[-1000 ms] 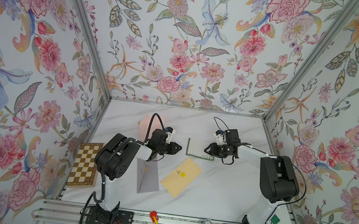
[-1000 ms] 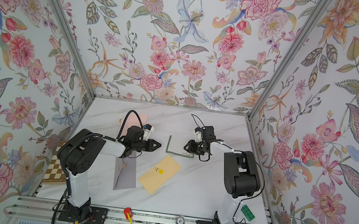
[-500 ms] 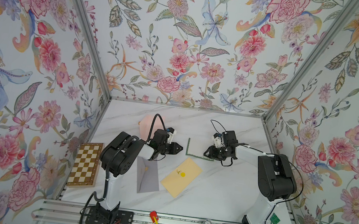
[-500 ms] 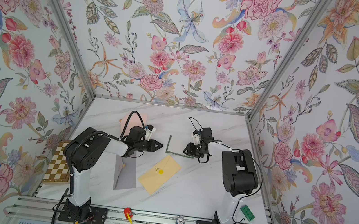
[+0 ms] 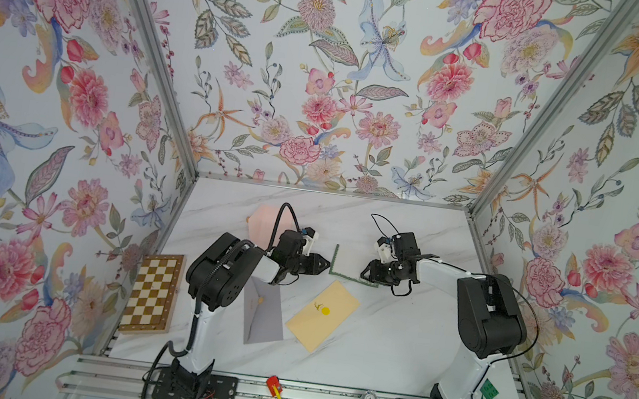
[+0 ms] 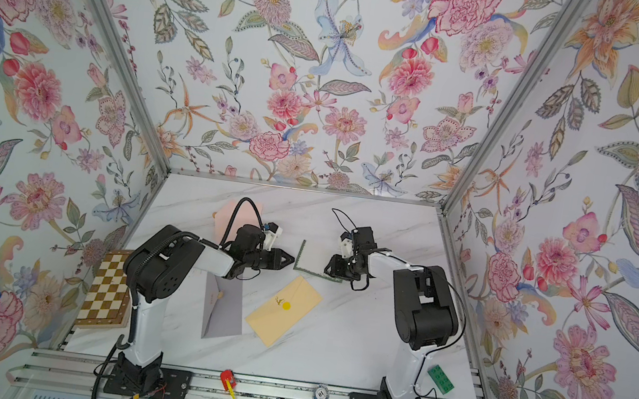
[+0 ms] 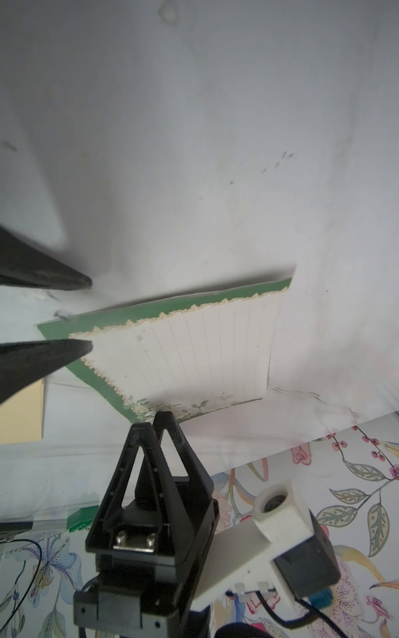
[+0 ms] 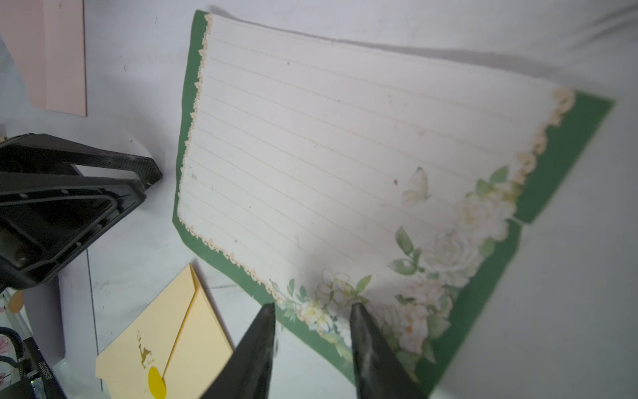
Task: Fold the letter paper in half and place it into the envelope
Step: Fold the letter paper at the center of the board.
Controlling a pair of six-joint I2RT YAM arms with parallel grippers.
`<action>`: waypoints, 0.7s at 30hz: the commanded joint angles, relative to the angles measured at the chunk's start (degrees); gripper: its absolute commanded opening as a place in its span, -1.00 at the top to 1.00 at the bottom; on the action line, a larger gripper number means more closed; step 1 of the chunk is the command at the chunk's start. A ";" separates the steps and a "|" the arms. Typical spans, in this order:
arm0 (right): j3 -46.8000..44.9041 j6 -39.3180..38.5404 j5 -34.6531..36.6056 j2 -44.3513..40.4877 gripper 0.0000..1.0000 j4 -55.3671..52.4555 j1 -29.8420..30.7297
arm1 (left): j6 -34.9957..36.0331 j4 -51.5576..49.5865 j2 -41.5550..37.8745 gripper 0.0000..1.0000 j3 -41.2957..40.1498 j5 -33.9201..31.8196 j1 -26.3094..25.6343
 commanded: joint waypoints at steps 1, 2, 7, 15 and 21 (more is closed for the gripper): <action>0.98 -1.19 1.43 2.07 0.22 -2.64 0.89 | -0.31 -0.48 2.39 0.38 0.86 0.61 -0.58; 1.06 -1.23 1.48 2.16 0.22 -2.62 1.02 | -0.43 -0.26 2.63 0.37 0.90 0.80 -0.57; 1.33 -1.20 1.75 2.57 0.22 -2.64 1.29 | -1.21 1.02 3.90 0.30 1.21 1.84 -0.75; 1.51 -1.23 1.79 3.13 0.22 -2.73 1.30 | -1.80 1.33 5.72 0.27 2.84 2.13 -1.36; 1.86 -1.48 2.59 3.24 0.22 -3.53 1.35 | -1.97 1.05 6.92 0.26 4.24 2.41 -1.78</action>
